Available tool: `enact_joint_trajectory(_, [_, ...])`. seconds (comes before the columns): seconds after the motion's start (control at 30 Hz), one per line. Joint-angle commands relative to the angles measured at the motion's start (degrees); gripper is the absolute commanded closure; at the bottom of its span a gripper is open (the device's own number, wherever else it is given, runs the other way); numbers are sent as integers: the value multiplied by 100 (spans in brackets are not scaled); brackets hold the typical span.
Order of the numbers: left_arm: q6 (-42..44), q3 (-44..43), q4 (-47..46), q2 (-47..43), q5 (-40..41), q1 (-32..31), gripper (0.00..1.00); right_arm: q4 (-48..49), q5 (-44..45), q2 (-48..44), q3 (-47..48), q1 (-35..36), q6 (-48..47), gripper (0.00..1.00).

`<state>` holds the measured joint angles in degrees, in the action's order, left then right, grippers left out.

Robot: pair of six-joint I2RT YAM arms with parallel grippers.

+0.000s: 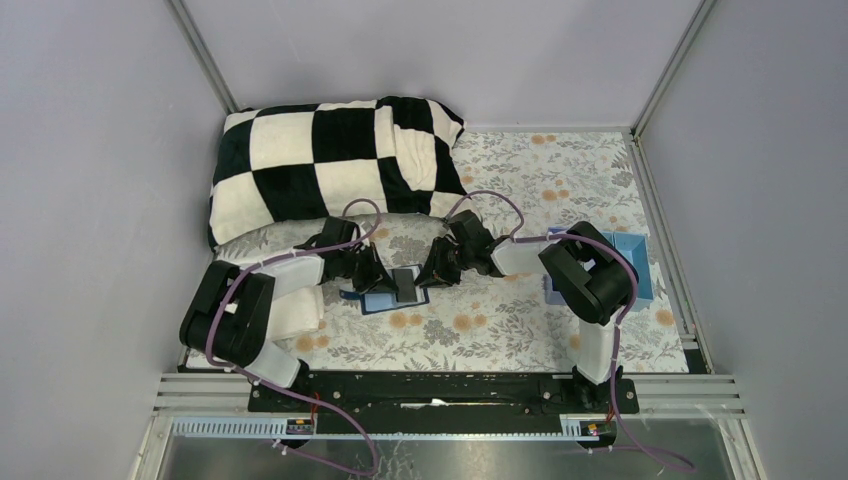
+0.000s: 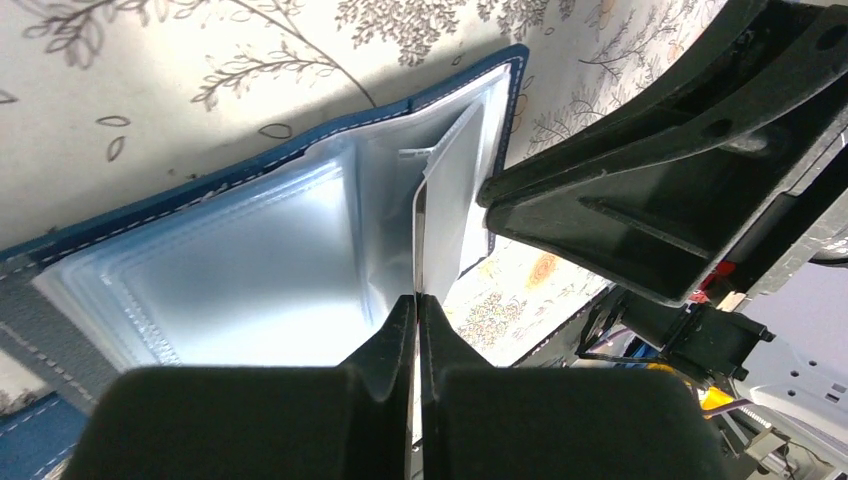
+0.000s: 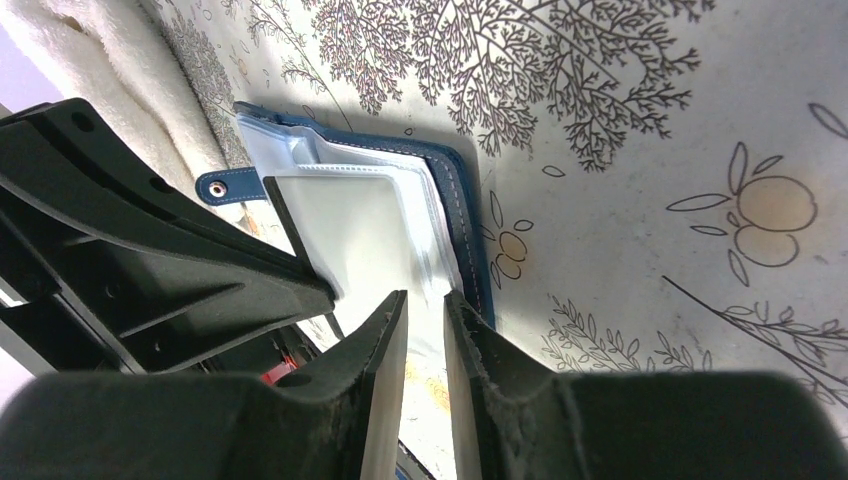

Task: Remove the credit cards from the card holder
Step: Remove the credit card from the card holder.

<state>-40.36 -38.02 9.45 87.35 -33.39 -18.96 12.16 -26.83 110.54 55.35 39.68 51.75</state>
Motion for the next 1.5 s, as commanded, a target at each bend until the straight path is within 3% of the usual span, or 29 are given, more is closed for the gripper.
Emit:
enact_joint_trajectory(0.0, [172,102,161,-179,143,157,100,-630,552,187,-145,-20,-165,72])
enact_joint_trajectory(0.43, [216,105,338,-253,154,220,100,-578,555,58,-300,-135,-175,73])
enact_joint_trajectory(0.77, [-176,371,-464,-143,-261,164,100,-198,276,-418,-294,-136,-136,73])
enact_joint_trajectory(1.23, [-102,-359,-849,817,-545,-767,100,-413,781,-1509,-1008,-547,-126,73])
enact_joint_trajectory(1.47, [412,-771,-313,1000,-535,-1066,100,-627,802,-2115,-1430,-738,-313,72])
